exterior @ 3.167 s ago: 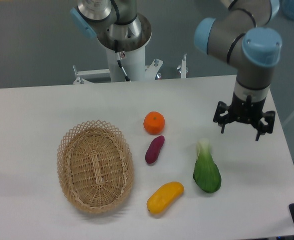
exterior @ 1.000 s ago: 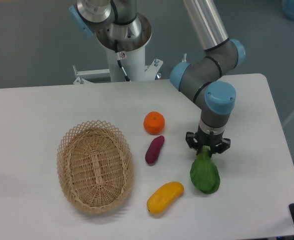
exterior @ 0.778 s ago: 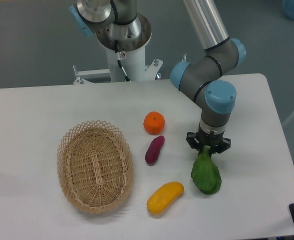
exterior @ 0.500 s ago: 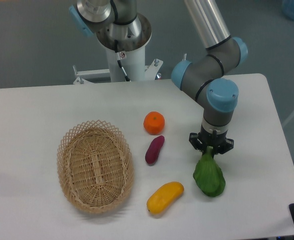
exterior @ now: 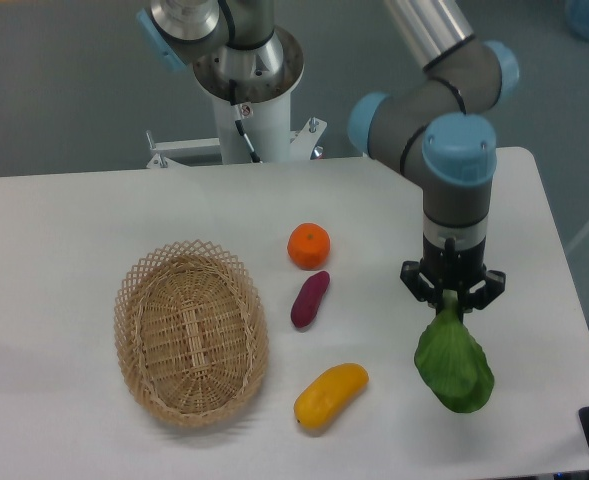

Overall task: Pick up the green vegetable from the table
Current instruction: 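Lift the gripped bok choy up off the table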

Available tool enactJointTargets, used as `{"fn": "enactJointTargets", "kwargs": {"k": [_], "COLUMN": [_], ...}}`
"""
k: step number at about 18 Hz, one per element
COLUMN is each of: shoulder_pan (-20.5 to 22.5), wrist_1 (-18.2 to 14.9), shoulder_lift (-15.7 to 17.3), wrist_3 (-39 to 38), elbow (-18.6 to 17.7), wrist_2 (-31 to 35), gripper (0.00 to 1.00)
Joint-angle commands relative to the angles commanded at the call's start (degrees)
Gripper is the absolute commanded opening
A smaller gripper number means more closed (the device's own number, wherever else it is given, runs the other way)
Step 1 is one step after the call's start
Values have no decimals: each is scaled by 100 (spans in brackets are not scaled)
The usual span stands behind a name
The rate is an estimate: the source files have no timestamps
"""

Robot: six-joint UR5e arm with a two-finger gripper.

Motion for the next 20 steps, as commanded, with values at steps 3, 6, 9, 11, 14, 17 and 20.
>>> {"fn": "enactJointTargets", "kwargs": {"k": [3,6,9,11,14,17,20], "shoulder_pan": [-9,9,79,105,201,299,299], "wrist_1": [-97,-797,-1580,-2055,-2557,-2585,-2620], "shoulder_lift": [167,317,352,344,352,370,370], "wrist_3": [271,965,1090,1186,1756,1951,1978], "elbow": [9,184,631,930,1081,1125,1143], "wrist_2": [0,0,8,8,26,35,52], "gripper": [30,30,30,30,30,30,30]}}
